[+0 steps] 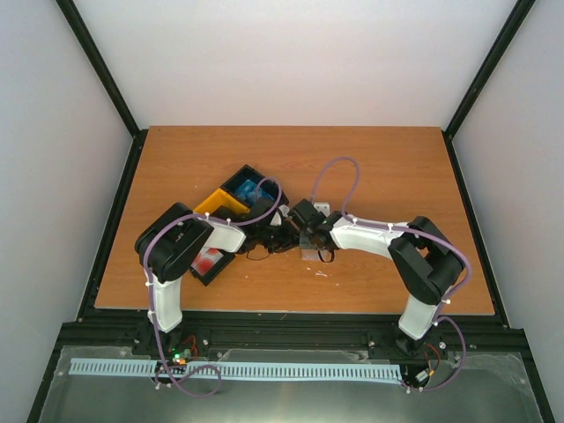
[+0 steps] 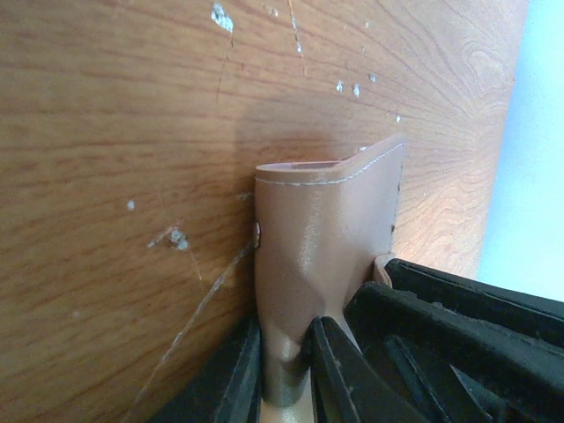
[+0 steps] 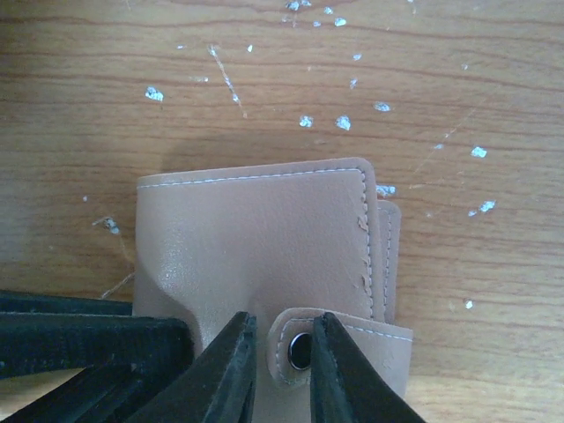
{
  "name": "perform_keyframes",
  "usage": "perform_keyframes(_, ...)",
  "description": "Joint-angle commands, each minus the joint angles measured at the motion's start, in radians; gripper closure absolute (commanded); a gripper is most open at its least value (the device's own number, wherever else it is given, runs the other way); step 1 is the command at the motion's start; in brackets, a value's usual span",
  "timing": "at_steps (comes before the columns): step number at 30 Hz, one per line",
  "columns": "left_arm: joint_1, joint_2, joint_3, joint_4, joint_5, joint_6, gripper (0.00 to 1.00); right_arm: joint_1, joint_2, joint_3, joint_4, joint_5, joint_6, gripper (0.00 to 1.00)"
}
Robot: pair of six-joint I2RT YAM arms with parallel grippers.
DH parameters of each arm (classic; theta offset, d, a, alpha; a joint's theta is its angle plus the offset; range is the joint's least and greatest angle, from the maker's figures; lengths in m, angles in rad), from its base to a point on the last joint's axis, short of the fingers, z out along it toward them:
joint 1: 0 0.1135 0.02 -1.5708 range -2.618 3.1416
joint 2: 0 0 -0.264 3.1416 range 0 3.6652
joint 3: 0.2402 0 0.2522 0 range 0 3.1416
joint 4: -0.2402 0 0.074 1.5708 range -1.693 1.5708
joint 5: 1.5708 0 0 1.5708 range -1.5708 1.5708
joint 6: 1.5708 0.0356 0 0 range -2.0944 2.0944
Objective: Put the credit cards into the card holder
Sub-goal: Close the card holder at the center of the board.
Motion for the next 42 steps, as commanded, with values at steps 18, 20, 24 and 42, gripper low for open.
perform_keyframes(18, -0.023, 0.067, -0.041, -0.199, -0.044, 0.009, 0.82, -0.039, -0.093, -0.083, 0.079, -0.13, 0.036, 0.81)
perform_keyframes(20, -0.023, 0.066, -0.041, -0.2, -0.043, 0.01, 0.82, -0.042, -0.101, -0.085, 0.083, -0.129, 0.037, 0.78)
perform_keyframes(24, -0.023, 0.066, -0.038, -0.203, -0.045, 0.01, 0.83, -0.048, -0.119, -0.091, 0.089, -0.132, 0.039, 0.77)
perform_keyframes(42, -0.022, 0.069, -0.03, -0.213, -0.048, 0.018, 0.83, -0.067, -0.138, -0.131, 0.11, -0.119, 0.07, 0.91)
